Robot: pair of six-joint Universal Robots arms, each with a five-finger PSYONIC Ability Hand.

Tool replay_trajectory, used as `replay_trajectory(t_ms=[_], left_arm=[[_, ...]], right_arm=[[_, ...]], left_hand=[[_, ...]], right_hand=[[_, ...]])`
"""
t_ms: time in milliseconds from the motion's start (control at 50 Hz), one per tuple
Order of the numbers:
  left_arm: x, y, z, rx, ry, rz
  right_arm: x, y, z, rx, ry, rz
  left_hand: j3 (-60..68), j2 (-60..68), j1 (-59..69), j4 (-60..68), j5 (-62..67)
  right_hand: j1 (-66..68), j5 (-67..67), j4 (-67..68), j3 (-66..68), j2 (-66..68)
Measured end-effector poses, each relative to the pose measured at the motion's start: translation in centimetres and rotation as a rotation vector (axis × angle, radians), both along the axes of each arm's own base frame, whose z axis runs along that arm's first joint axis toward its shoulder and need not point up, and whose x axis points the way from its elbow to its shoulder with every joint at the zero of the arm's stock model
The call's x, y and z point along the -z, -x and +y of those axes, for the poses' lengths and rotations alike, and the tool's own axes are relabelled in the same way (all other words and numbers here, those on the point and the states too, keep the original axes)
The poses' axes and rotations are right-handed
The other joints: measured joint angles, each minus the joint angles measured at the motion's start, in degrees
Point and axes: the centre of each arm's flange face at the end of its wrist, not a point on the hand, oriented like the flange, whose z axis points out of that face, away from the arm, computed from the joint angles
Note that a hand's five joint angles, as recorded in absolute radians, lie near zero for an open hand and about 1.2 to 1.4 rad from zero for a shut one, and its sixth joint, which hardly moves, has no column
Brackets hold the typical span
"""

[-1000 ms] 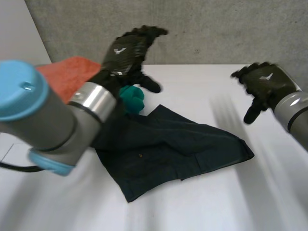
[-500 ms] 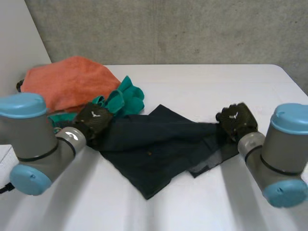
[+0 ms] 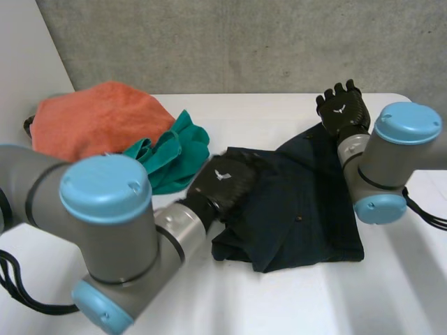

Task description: Fold the laundry.

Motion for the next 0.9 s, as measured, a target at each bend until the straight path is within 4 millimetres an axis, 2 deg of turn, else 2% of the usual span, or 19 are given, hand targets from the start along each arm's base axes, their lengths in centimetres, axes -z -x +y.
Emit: replay_trajectory(t_ms=[60, 100, 140, 200, 300, 340, 420, 460, 480, 540, 560, 580, 620, 700, 720, 760, 800, 840, 900], left_arm=[[-0.7, -1.3, -2.3, -0.082, 0.043, -0.013], [-1.5, -3.0, -4.9, -0.163, 0.101, -0.043], [-2.0, -4.8, -7.3, -0.229, 0.161, -0.088], [-1.9, -6.2, -9.7, -0.273, 0.217, -0.156], [0.7, -7.0, -13.4, -0.273, 0.278, -0.288], [2.8, -7.2, -15.4, -0.260, 0.297, -0.354], [5.3, -7.2, -17.5, -0.242, 0.311, -0.407], [6.8, -7.1, -18.7, -0.225, 0.320, -0.420], [7.2, -7.0, -19.0, -0.218, 0.324, -0.422], [8.2, -6.7, -20.1, -0.203, 0.343, -0.413], [8.2, -6.7, -20.4, -0.204, 0.349, -0.410], [8.1, -6.7, -20.8, -0.212, 0.363, -0.401], [7.2, -6.9, -21.5, -0.240, 0.395, -0.381], [2.2, -8.4, -23.5, -0.379, 0.513, -0.283], [-0.6, -9.7, -24.6, -0.469, 0.576, -0.223], [-4.8, -12.6, -26.5, -0.626, 0.675, -0.131], [-7.0, -15.2, -27.9, -0.747, 0.736, -0.092], [-8.0, -17.3, -29.1, -0.834, 0.775, -0.092], [-7.6, -19.6, -30.4, -0.916, 0.791, -0.155]], right_arm=[[-0.6, 0.6, 1.2, 0.001, -0.017, -0.002], [-1.3, 1.4, 2.8, 0.002, -0.043, -0.001], [-1.4, 2.1, 4.2, -0.002, -0.074, 0.004], [-1.0, 2.6, 5.7, -0.016, -0.113, 0.013], [0.2, 3.1, 8.1, -0.054, -0.194, 0.032], [0.8, 3.4, 9.2, -0.068, -0.228, 0.040], [1.3, 3.6, 10.1, -0.075, -0.256, 0.048], [1.5, 3.8, 10.6, -0.074, -0.268, 0.052], [1.6, 3.8, 10.7, -0.073, -0.273, 0.054], [1.9, 4.1, 11.1, -0.068, -0.285, 0.058], [2.0, 4.1, 11.1, -0.067, -0.288, 0.059], [2.1, 4.2, 11.2, -0.064, -0.290, 0.060], [2.2, 4.2, 11.2, -0.060, -0.293, 0.062], [2.2, 4.3, 11.2, -0.053, -0.293, 0.063], [2.1, 4.3, 11.2, -0.051, -0.292, 0.063], [2.0, 4.3, 11.2, -0.049, -0.288, 0.062], [1.9, 4.4, 11.3, -0.049, -0.286, 0.061], [1.9, 4.4, 11.3, -0.049, -0.286, 0.061], [1.9, 4.4, 11.3, -0.049, -0.288, 0.061]], left_hand=[[0.00, 0.00, 0.00, 0.00, 0.00], [0.00, 0.00, 0.00, 0.00, 0.00], [0.00, 0.00, 0.00, 0.00, 0.00], [0.00, 0.00, 0.00, 0.00, 0.00], [0.00, 0.00, 0.00, 0.00, 0.00], [0.00, 0.00, 0.00, 0.00, 0.00], [0.16, 0.15, 0.43, 0.19, 0.25], [3.76, 4.04, 4.85, 3.79, 3.95], [6.50, 7.62, 8.83, 7.08, 7.24], [38.19, 40.25, 42.80, 39.13, 37.43], [38.19, 40.25, 42.80, 39.13, 37.43], [51.35, 52.10, 47.08, 52.55, 48.64], [53.53, 53.78, 47.08, 54.97, 49.46], [54.37, 54.20, 47.08, 55.19, 49.46], [54.59, 54.32, 47.08, 55.41, 49.46], [54.67, 54.72, 47.08, 55.67, 50.76], [54.67, 54.92, 47.71, 55.67, 51.65], [54.67, 54.93, 47.98, 55.67, 51.65], [54.68, 54.90, 47.97, 55.64, 51.63]], right_hand=[[0.00, 0.01, -0.01, 0.00, 0.00], [0.00, 0.00, -0.01, 0.00, 0.00], [0.00, 0.01, -0.01, 0.00, 0.00], [0.00, 0.00, -0.01, 0.00, 0.00], [0.00, 0.00, -0.01, 0.00, 0.00], [0.00, 0.00, -0.01, 0.00, 0.00], [0.00, 0.00, -0.01, 0.00, 0.00], [0.00, 0.00, -0.01, 0.00, 0.00], [0.00, 0.00, -0.01, 0.00, 0.00], [0.00, 0.00, -0.01, 0.00, 0.00], [0.00, 0.00, -0.01, 0.00, 0.00], [0.00, 0.00, -0.01, 0.00, 0.00], [0.00, 0.00, -0.01, 0.00, 0.00], [0.00, 0.00, -0.01, 0.00, 0.00], [0.00, 0.00, -0.01, 0.00, 0.00], [0.00, 0.00, -0.01, 0.00, 0.00], [0.00, 0.00, -0.01, 0.00, 0.00], [0.00, 0.00, -0.01, 0.00, 0.00], [0.00, 0.01, -0.01, 0.00, 0.00]])
